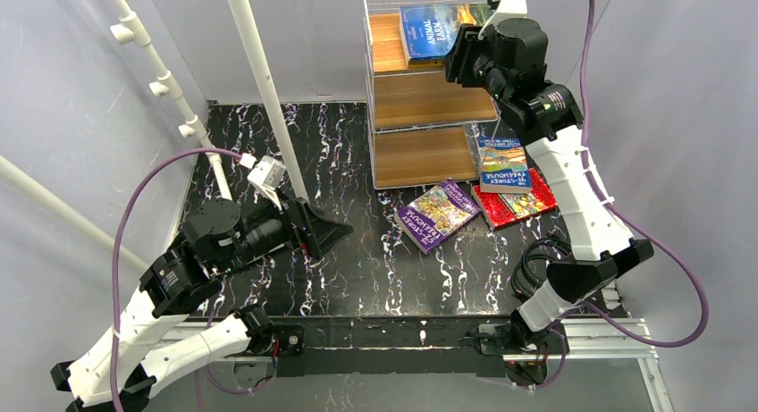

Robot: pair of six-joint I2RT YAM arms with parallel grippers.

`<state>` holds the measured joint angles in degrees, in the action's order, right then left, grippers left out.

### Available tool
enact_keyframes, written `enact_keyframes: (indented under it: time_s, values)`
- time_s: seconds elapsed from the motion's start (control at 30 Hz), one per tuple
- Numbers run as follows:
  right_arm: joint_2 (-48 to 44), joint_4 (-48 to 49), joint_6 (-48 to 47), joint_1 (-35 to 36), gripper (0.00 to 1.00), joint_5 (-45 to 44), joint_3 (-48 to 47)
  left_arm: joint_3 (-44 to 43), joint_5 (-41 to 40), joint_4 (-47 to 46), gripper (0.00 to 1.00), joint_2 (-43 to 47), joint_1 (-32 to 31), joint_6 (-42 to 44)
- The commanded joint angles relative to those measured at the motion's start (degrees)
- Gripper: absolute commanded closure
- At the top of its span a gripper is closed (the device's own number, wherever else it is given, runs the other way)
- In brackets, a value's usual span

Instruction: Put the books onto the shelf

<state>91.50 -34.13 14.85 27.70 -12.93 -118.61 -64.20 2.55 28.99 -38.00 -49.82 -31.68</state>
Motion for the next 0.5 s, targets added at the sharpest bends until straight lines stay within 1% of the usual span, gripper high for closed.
enact_keyframes:
  time_s: [0.0, 0.17, 0.23, 0.3, 0.37, 0.4, 0.47]
  values:
    - [-0.30, 4.50, 0.34, -0.51, 0.46, -0.08, -1.25, -0.92, -0.17, 0.19, 0.07, -0.15, 0.03, 0.47]
    - [-1.48, 3.79, 0.36, -0.52, 0.46, 0.51, -0.14, -0.80, -0.17, 0.20, 0.07, -0.13, 0.04, 0.44]
    - [-2.74, 3.01, 0.36, -0.53, 0.43, 1.42, 0.41, -0.89, 0.03, 0.33, 0.07, -0.37, 0.08, 0.48]
    - [-5.83, 2.98, 0.41, -0.52, 0.36, 2.26, 3.29, -1.28, 0.93, 0.67, 0.08, -0.91, 0.07, 0.88]
    - [-9.88, 3.10, 0.39, -0.50, 0.23, 2.55, 7.62, -1.74, 1.90, 1.48, 0.08, -2.04, 0.12, 1.09]
    - [-12.16, 3.25, 0.81, -0.51, 0.17, 2.67, 10.99, -1.99, 2.57, 1.91, 0.08, -2.72, 0.08, 1.17]
    - [-17.52, 3.49, 1.67, -0.47, 0.11, 3.30, 18.55, -2.31, 4.74, 2.18, 0.07, -4.33, 0.06, 1.15]
